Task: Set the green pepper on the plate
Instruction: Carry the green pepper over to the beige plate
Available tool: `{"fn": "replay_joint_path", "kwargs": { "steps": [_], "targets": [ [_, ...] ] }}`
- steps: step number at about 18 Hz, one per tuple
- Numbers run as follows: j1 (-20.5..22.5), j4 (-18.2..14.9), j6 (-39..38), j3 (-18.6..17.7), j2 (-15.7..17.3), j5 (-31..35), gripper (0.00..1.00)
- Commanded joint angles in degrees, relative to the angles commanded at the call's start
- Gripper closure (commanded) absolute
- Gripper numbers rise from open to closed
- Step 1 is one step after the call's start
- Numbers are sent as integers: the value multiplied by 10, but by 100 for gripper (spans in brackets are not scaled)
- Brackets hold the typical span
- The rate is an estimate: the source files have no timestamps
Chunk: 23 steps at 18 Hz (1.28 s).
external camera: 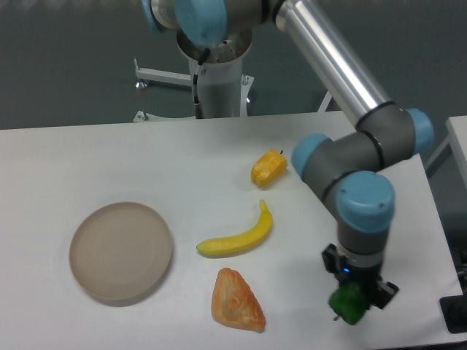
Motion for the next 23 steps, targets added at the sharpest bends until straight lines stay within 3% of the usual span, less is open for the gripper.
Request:
{"fn": "replay_joint_path", "kwargs": {
  "steps": [6, 14, 21, 23],
  "targets": [
    [-58, -6, -102, -91, 82, -11, 60],
    [-148, -2, -253, -190, 156, -24, 60],
    [-192, 3, -312, -219, 160, -54, 59],
    [-205, 24, -339, -224, 151, -55, 59]
  ]
}}
